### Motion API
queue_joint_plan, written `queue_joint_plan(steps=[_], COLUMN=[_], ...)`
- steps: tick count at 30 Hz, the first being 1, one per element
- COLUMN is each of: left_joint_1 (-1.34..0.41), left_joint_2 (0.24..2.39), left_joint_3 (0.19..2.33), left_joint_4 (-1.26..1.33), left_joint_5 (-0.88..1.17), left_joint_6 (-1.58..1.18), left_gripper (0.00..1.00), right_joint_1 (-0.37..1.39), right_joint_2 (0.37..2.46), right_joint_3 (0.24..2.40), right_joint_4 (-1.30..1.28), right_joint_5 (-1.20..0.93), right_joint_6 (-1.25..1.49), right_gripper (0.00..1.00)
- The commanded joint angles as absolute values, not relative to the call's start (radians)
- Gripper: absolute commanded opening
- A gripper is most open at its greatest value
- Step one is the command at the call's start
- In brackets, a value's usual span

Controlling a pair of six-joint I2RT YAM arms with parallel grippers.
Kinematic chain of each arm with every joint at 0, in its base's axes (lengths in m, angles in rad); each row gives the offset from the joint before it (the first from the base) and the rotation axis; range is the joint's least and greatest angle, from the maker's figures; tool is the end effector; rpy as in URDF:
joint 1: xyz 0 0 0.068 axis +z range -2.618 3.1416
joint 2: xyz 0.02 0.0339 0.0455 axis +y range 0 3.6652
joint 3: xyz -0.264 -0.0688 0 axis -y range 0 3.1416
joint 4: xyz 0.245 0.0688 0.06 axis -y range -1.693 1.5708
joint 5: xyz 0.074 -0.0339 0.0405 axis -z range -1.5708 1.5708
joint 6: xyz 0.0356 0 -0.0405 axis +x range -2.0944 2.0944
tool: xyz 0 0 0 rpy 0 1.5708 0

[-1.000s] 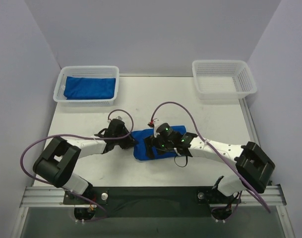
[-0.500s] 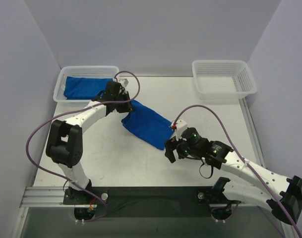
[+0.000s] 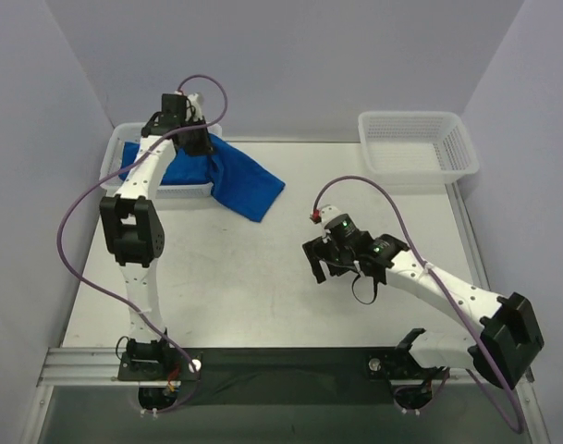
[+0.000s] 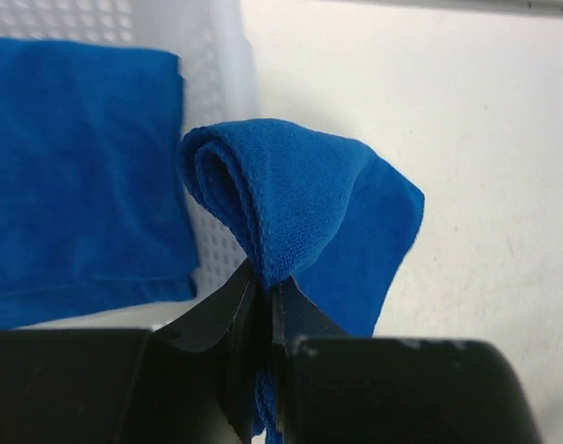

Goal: Fold and stack the towels
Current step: Neatly place the folded towel into the bin

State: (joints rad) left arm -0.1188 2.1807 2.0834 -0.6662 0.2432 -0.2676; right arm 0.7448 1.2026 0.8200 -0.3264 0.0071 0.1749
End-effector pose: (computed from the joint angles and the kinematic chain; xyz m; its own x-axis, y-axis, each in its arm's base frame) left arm 0.4948 -0.0677 0.2908 -0.7382 -0.1703 -0.6527 0.0960 0.9312 -0.3516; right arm 0.1897 0.1746 0.2526 -0.5886 -0.3060 -0.7482 -0.5803 0.8044 0.1275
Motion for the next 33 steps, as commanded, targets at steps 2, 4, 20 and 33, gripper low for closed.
queue_joint_plan(steps=[2,4,20,33], left_joint_1=[-0.038,-0.006,0.233,0.291], left_joint_2=[2.249,2.287,2.405,2.442], left_joint_3=[2.301,2.391,2.553,2.577], left_joint_4=[-0.779,-0.791,-0.835,-0.773], left_joint_5=[0.301,0.339,0.434,0.393], left_joint_6=[-0.244,-0.244,-0.167,-0.120], left_gripper=[0.00,0.00,0.00,0.00], right_joint_1=[0.686,0.677,0.601,0.583], right_joint_2=[1.331,1.397,1.686,1.801], right_joint_3=[0.963,1.029,1.322,1.437], right_joint_4=[-0.347,-0.354,-0.442,-0.489], right_joint_5=[-0.035,-0.043,-0.112,-0.138], right_joint_6=[0.115,0.089,0.012,0.009], right_gripper=[0.80,0.80,0.80,0.80])
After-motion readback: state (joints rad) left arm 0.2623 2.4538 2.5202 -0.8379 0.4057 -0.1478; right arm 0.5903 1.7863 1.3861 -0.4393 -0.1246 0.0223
